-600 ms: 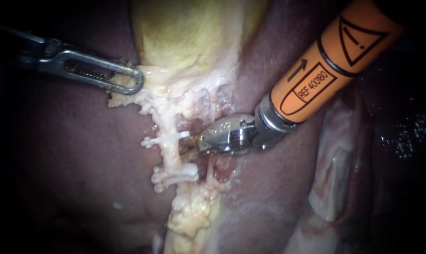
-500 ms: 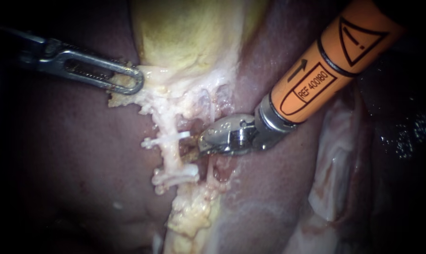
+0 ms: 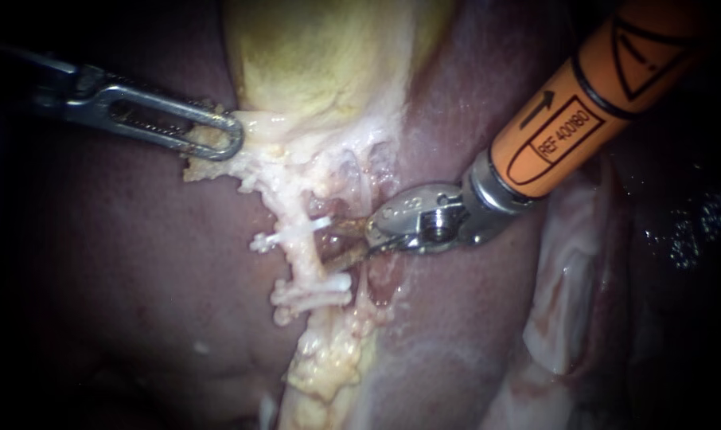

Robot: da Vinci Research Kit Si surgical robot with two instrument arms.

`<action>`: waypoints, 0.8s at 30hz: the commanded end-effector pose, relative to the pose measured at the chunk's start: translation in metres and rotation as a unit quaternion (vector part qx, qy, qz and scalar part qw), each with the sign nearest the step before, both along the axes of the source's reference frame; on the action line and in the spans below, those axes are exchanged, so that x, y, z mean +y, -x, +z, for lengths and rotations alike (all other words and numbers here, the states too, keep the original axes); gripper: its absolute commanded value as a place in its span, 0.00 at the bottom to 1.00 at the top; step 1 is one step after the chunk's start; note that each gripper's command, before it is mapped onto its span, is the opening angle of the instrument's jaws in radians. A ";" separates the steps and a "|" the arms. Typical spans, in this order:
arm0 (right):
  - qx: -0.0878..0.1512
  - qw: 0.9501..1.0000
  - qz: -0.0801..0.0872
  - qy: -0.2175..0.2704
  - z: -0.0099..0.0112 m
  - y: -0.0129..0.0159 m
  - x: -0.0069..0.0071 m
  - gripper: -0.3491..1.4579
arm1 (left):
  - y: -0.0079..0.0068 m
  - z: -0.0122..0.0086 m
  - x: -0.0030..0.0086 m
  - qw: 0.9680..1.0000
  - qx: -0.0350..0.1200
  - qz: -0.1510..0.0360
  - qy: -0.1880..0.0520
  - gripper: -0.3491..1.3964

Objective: Go to the cutting position left tube

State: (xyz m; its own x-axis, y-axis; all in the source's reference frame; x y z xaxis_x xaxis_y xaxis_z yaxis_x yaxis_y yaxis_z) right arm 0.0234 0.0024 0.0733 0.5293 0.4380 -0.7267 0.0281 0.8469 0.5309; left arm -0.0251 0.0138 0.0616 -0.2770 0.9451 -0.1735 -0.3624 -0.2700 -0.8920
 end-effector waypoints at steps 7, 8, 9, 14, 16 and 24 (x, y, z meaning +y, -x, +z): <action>0.005 1.000 -0.007 -0.005 -0.0007 0.0018 0.0006 0.80 | 0.0000 0.0000 0.0000 1.000 0.000 0.000 0.000 0.00; 0.008 1.000 -0.011 -0.008 -0.0007 0.0020 0.0007 0.80 | 0.0000 0.0000 0.0000 1.000 0.000 0.000 0.000 0.00; 0.013 1.000 -0.015 -0.011 -0.0008 0.0021 0.0007 0.80 | 0.0000 0.0000 0.0000 1.000 0.000 0.000 0.000 0.00; 0.040 0.998 -0.035 -0.017 -0.0009 0.0021 0.0003 0.83 | 0.0000 0.0000 0.0000 1.000 0.000 0.000 0.000 0.00; 0.050 0.998 -0.038 -0.026 -0.0009 0.0018 0.0000 0.85 | 0.0000 0.0000 0.0000 1.000 0.000 0.000 0.000 0.00; 0.067 0.995 -0.054 -0.045 -0.0002 0.0004 -0.0011 0.86 | -0.0001 0.0000 0.0000 1.000 0.000 0.000 0.000 0.00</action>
